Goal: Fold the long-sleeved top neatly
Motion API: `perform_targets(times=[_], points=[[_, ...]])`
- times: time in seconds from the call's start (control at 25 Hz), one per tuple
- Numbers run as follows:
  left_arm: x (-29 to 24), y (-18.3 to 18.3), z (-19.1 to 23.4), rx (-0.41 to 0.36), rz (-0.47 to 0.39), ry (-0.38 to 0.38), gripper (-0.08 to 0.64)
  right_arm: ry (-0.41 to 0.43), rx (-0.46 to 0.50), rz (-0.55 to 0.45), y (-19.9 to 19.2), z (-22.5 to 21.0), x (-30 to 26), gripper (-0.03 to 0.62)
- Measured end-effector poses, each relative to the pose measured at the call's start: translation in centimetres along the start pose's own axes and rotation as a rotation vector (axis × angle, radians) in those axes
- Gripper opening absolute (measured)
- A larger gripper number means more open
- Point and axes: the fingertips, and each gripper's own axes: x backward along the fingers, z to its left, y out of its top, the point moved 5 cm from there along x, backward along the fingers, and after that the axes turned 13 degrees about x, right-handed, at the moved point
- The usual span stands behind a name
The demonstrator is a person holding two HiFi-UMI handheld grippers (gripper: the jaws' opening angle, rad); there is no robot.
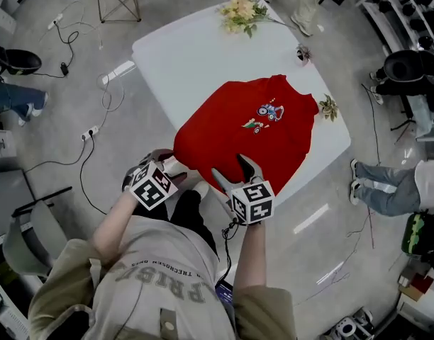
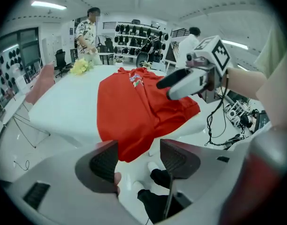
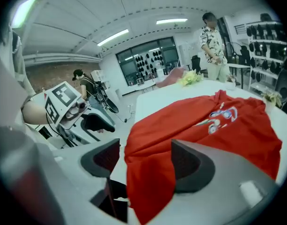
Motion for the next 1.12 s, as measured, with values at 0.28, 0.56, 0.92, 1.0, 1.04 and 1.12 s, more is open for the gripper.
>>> perform_targets(times=[0.28,0.56,0.92,1.0,1.04,1.12], points=[[-0.5,-5.0,5.6,-0.086,0.089,-0.029,0.264,-0.090,-0.152,0.046,-1.1,10.3,-5.5,0.334],[-4.4,-6.9,7.6,-0.152,0.112,-0.146,0.264,-0.251,-0.243,0.150,-4.0,13.4,-9.9,0.333],[-8.5,-4.7,6.9,-0.190,0.110,-0.274,0.253,-0.361,-0.333,0.179,-7.1,12.3,-10.2,0.333],[-8.5,-4.4,6.9,-0.177,0.093,-0.274,0.185,-0.369,-0.341,0.171,-7.4,12.6,-9.5,0.333],[-8.2,-4.2,7.0,-0.180,0.084,-0.271,0.128,-0.374,-0.344,0.168,-7.5,12.7,-9.3,0.333],[-7.1,-4.0,7.0,-0.195,0.062,-0.274,0.073,-0.378,-0.344,0.162,-7.7,13.0,-8.8,0.333]])
